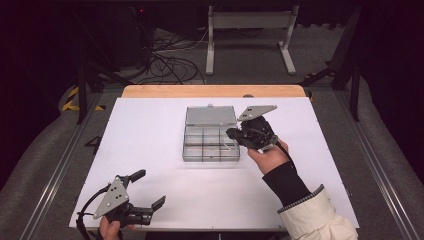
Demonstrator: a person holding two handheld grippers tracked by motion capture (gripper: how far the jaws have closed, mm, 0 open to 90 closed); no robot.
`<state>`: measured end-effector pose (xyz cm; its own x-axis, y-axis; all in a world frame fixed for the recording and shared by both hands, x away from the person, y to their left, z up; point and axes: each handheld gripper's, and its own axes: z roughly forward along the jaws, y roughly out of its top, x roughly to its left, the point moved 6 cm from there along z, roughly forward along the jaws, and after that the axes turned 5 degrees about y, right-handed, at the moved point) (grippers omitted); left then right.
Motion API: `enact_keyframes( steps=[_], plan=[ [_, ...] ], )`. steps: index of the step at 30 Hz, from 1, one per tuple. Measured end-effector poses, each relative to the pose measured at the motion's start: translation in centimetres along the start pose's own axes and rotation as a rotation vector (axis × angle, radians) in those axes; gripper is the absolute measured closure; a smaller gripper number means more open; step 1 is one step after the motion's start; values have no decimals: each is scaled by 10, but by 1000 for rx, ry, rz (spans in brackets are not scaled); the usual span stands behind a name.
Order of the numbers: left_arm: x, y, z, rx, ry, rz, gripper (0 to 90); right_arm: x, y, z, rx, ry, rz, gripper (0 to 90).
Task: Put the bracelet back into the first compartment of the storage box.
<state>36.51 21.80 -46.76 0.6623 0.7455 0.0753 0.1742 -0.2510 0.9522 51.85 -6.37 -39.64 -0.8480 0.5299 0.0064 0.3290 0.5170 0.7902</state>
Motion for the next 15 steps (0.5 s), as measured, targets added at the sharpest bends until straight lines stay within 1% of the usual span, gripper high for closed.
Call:
enact_keyframes(
  steps=[1,10,15],
  plan=[
    [0,0,0,0,0,1,39,0,3,4,0,0,-1,868],
    [0,0,0,-2,-2,-1,39,2,13,18,1,0,-8,868],
    [0,0,0,-3,-3,1,39,3,18,28,-5,4,0,868]
  ],
)
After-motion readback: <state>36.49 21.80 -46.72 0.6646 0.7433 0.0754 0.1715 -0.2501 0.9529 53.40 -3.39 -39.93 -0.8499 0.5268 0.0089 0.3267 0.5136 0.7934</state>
